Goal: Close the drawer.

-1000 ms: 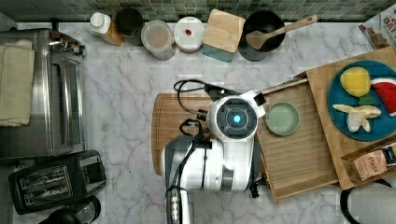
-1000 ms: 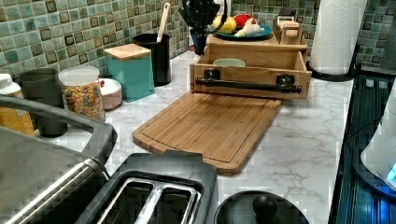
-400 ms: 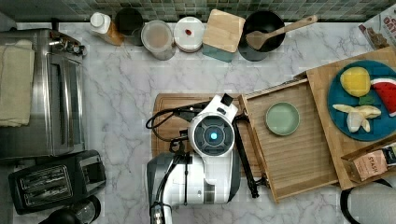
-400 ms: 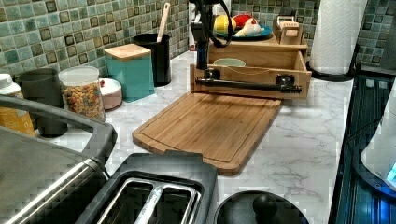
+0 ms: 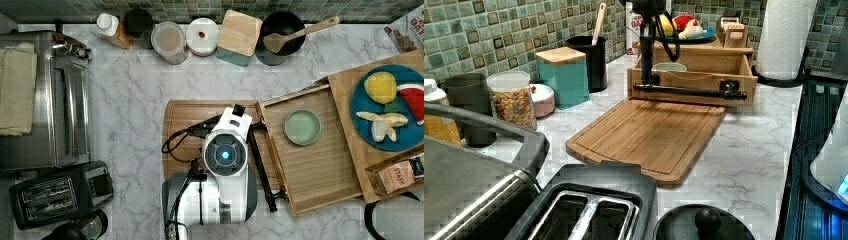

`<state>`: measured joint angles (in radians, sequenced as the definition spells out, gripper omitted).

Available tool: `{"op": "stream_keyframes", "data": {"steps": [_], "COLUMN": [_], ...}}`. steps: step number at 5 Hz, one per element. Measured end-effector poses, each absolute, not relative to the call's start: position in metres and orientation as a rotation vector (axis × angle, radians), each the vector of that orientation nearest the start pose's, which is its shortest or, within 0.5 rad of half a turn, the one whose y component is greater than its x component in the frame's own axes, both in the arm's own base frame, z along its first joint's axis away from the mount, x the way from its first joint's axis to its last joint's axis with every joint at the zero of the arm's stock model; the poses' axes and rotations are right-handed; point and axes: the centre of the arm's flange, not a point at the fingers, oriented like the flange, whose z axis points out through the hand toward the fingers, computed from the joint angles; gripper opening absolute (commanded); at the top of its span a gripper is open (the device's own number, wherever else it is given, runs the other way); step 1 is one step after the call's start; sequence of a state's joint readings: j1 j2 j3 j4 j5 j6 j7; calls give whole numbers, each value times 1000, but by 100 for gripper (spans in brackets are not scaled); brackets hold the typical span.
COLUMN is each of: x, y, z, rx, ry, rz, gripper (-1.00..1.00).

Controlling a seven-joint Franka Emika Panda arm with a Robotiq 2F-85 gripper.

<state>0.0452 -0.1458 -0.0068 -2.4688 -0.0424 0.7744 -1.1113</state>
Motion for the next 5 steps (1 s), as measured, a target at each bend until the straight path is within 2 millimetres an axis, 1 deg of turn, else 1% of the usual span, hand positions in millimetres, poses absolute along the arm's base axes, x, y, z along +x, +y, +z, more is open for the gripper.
{"op": "stream_keyframes", "data": {"steps": [1, 3, 4, 5], "x": [447, 426, 410, 398], "y": [18, 17, 13, 7], "z": [333, 302, 285, 270], "rx": [-3110, -3128, -3123, -3123], "ry": [-636, -675, -670, -659], "rz": [22, -55, -2, -15], "gripper": [-100, -100, -100, -100]}}
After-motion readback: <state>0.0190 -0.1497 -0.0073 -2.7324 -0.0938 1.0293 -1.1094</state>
